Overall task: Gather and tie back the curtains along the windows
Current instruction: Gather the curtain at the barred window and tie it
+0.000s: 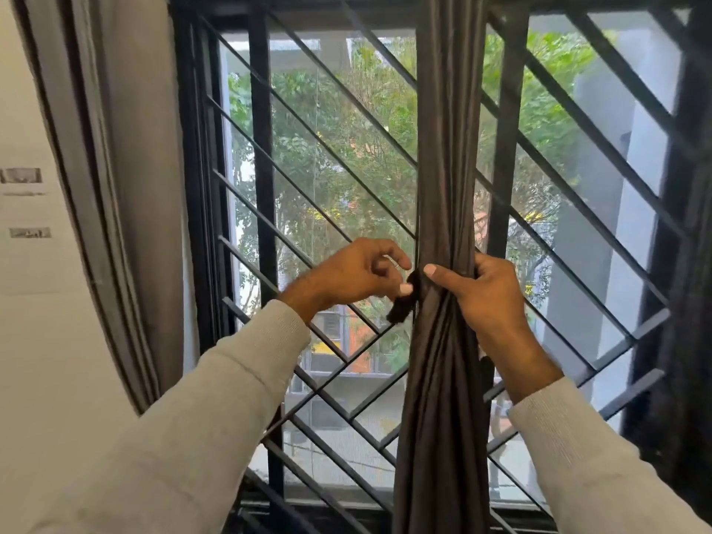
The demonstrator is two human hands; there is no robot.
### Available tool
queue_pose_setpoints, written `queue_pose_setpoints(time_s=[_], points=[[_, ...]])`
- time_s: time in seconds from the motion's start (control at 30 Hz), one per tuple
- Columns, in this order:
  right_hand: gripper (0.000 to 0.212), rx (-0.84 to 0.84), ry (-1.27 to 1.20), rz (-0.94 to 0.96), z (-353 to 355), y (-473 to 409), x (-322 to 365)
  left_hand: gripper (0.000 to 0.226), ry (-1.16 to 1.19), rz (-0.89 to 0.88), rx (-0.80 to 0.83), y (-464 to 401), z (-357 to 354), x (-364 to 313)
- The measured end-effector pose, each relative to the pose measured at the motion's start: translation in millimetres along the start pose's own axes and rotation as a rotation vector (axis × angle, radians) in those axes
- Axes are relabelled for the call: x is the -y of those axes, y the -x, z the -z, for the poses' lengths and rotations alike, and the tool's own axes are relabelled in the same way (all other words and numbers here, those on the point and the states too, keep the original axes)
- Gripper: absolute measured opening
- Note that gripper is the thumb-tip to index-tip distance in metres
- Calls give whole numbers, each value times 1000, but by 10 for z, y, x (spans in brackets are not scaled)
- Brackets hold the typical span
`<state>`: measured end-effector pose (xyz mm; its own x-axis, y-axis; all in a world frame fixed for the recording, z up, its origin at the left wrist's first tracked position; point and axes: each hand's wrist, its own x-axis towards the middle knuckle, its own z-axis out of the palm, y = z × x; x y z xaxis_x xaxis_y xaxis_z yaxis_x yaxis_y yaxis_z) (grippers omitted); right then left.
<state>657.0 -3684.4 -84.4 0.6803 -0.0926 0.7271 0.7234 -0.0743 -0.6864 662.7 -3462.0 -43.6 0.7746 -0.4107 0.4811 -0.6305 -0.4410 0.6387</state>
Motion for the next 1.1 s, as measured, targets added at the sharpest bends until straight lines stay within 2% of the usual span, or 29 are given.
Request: queue_pose_setpoints(time_s=[0.1, 0.23, 0.33, 0.47, 0.63, 0.73, 0.83, 0.9, 0.97, 1.03, 1.1], points=[[22, -14, 24, 11, 40, 21, -32, 38, 82, -22, 17, 82, 35, -127], [22, -5, -8, 7, 60, 93, -15, 20, 292, -215, -88, 109, 73, -325], [21, 28, -75, 0, -16, 149, 48, 18, 311, -282, -99, 29, -50, -399], [21, 46, -80, 18, -41, 212, 70, 22, 92, -348, -150, -62, -221, -406], [30, 111, -104, 27, 120, 278, 30, 28, -203, -524, -248, -61, -276, -413], [37, 145, -216, 24, 203, 354, -15, 27, -341, -624, -332, -70, -358, -451], [24, 157, -421, -73, 303, 467, -29, 25, -528, -725, -390, -82, -417, -481], [24, 142, -297, -48, 387, 508, -60, 22, -629, -795, -341, -75, -444, -552], [24, 144, -73, 71, 448, 511, -77, 20, -713, -880, -287, -67, -474, -667], [23, 155, 18, 145, 470, 489, -38, 21, -740, -930, -262, -82, -510, -782], [38, 173, 55, 178, 468, 468, 28, 22, -703, -934, -245, -113, -543, -859]])
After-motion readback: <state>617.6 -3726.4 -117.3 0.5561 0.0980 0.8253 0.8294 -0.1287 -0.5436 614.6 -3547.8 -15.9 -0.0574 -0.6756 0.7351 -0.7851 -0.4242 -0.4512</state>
